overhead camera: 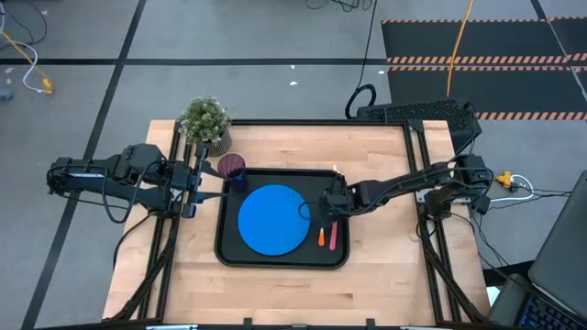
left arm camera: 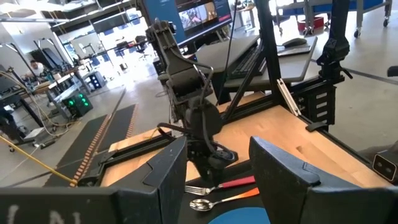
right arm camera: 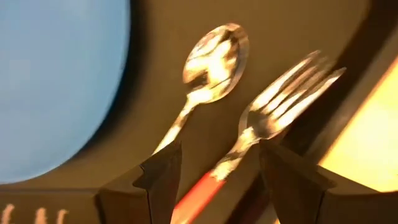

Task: Pick and place plate/cup/fork/spoon on tray
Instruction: Adjust the pink fork on the black tray

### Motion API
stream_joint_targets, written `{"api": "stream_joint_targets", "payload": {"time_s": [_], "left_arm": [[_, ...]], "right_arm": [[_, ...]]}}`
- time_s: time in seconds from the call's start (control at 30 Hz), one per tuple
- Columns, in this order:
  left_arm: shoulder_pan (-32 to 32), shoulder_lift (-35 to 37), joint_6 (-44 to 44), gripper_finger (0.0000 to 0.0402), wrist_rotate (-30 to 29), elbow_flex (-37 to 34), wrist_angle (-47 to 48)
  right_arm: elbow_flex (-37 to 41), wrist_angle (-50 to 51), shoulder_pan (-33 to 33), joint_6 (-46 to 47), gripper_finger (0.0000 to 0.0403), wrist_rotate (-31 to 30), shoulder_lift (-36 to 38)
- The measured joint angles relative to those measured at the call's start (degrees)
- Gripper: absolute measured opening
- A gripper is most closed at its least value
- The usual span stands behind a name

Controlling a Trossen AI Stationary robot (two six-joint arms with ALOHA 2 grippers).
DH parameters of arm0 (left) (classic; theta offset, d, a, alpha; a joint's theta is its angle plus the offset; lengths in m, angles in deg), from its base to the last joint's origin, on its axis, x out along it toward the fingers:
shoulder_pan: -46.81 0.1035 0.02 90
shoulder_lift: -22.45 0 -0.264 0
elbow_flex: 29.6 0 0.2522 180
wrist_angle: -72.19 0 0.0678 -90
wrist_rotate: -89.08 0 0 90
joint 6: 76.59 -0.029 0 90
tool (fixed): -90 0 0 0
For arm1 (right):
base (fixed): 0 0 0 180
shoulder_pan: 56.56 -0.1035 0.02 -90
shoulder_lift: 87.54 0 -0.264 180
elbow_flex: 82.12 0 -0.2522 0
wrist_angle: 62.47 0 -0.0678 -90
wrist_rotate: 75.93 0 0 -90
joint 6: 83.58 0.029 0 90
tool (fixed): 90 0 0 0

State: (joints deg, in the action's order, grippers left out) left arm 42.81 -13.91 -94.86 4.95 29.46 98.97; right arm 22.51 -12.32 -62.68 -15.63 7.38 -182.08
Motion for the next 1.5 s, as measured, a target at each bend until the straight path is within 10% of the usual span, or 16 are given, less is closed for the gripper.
{"api": "stream_joint_targets", "payload": {"time_s": [1.5], "left_arm": [[0.0,0.0,-0.9,0.0177,0.0,0.0,0.0]], "right_arm": [[6.8,-6.3,5.8,-5.7,0.0203,-3.6,0.6]]}}
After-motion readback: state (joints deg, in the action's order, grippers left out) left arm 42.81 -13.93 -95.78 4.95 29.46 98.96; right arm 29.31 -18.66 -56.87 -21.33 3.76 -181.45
